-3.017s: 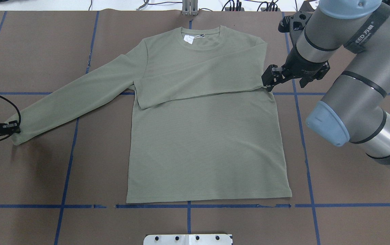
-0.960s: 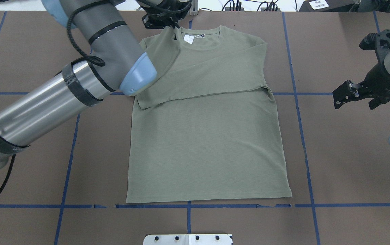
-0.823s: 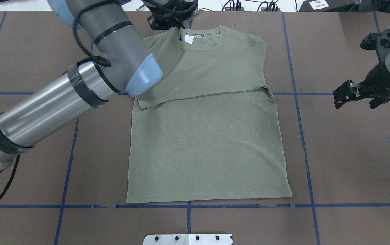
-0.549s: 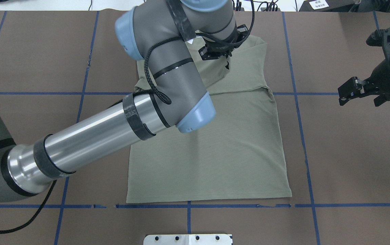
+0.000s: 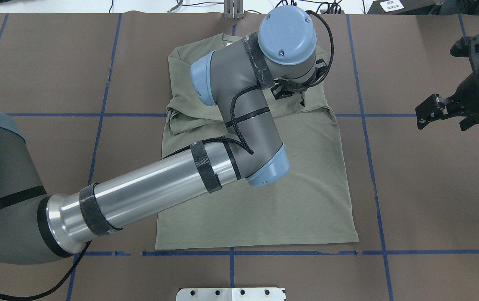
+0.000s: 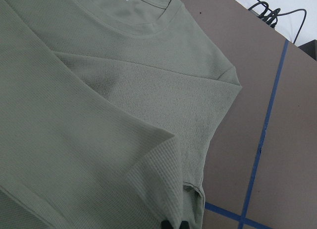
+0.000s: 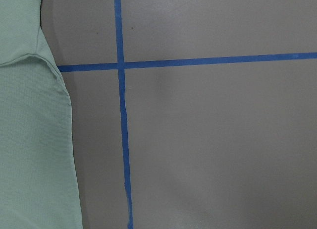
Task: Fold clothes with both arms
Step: 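Carry the other sleeve across the shirt body with the left gripper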
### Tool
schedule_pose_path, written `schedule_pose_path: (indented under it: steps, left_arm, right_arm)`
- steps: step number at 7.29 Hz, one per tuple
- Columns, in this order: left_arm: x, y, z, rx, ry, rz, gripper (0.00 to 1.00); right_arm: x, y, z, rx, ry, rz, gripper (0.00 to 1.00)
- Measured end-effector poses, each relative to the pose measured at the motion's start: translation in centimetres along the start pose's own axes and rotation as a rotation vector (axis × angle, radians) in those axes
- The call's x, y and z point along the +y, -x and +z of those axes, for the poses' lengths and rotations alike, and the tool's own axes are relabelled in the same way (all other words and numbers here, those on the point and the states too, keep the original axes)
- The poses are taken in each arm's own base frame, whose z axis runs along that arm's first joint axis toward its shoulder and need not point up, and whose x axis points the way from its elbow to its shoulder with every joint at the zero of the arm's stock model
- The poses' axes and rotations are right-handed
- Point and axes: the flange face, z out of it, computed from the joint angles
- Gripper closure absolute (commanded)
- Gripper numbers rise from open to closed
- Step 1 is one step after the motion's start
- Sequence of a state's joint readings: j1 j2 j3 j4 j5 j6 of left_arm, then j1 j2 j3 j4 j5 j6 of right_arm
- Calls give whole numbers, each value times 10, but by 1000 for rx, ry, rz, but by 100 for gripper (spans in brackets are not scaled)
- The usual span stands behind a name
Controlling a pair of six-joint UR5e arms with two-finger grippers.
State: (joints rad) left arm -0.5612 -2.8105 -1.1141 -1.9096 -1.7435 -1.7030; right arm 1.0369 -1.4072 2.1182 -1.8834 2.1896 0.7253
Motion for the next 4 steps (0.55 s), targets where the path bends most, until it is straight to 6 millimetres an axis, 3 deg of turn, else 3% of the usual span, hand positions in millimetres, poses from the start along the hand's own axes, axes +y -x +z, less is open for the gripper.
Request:
schedule_pose_path:
  steps: [1, 2, 4]
  left_arm:
    - [15, -9, 6, -3, -1, -25, 54]
    - [38, -23, 15, -13, -3, -59, 2]
    - [74, -33, 28, 5, 10, -43, 1]
  right_arm:
    - [-1, 0, 0, 0, 0, 1, 0]
    - [-1, 1, 0, 0, -1, 0, 0]
    - [-2, 2, -1, -2, -3, -1, 0]
